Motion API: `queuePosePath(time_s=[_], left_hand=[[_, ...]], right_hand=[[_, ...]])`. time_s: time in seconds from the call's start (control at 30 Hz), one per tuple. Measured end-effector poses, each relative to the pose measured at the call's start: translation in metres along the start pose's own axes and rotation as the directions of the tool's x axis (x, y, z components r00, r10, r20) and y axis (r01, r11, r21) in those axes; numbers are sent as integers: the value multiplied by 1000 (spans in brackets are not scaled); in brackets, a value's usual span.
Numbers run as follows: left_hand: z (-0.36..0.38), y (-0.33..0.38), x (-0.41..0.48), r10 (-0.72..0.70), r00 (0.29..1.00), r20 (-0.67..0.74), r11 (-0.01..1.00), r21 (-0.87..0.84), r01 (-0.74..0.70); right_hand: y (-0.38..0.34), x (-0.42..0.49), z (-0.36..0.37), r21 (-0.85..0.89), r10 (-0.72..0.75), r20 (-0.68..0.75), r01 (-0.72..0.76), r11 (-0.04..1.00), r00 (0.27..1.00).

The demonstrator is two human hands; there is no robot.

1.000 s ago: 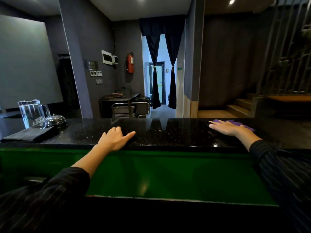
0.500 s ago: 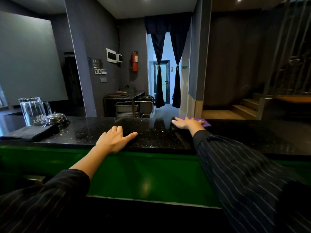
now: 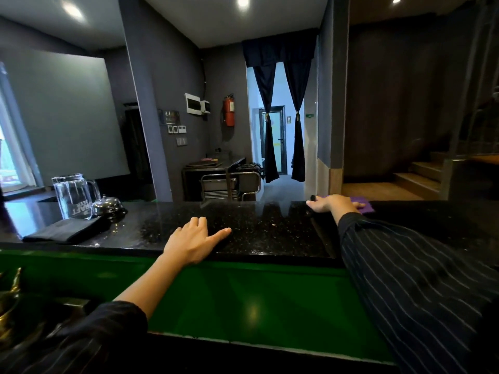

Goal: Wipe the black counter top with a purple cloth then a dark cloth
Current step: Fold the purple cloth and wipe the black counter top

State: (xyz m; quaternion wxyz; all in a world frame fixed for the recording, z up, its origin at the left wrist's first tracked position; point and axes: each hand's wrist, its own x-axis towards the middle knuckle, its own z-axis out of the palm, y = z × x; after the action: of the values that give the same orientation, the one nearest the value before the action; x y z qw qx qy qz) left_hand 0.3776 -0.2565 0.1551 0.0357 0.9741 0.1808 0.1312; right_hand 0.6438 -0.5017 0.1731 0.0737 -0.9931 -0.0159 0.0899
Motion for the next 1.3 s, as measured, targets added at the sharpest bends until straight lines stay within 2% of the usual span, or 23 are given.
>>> queuePosePath(time_s=[0.13,0.23,0.33,0.47,0.57,0.73,0.87,0.97,1.13,1.3], left_hand=[[0,0,0,-18,1000,-21,1000,-16,18],[0,-1,0,-27,999,-26,999,-27,26],[0,-3,2,-52,999,-11,998,-43,51],[-2,-6,-1,-20,1000,12,999,-28,20],[-3,-5,-6,-16,1000,21,998,-66,17],[-6,-6,-5,0,1000,30,992,-128,3],[-2,-16,2,28,998,57,982,-189,-17],[-5,-29,10,84,991,104,961,-273,-52],[-9,-52,14,223,971,86,940,-284,-191],[-9,-79,11,297,954,-33,877,-386,-286]], right_hand=[[-89,-35,17,2,-190,33,191,982,981],[-142,-79,26,-52,-363,102,369,928,926],[-160,-116,37,-103,-507,101,515,851,856],[-142,-119,48,-84,-601,155,617,783,784],[-109,-117,43,-43,-587,145,597,801,797],[-57,-107,36,-11,-463,81,465,885,883],[-57,-130,39,-5,-282,-25,282,960,959],[-83,-155,43,-15,-170,-75,169,985,983],[-156,-189,55,-39,-322,-12,321,946,947],[-186,-217,71,-59,-417,2,416,907,909]])
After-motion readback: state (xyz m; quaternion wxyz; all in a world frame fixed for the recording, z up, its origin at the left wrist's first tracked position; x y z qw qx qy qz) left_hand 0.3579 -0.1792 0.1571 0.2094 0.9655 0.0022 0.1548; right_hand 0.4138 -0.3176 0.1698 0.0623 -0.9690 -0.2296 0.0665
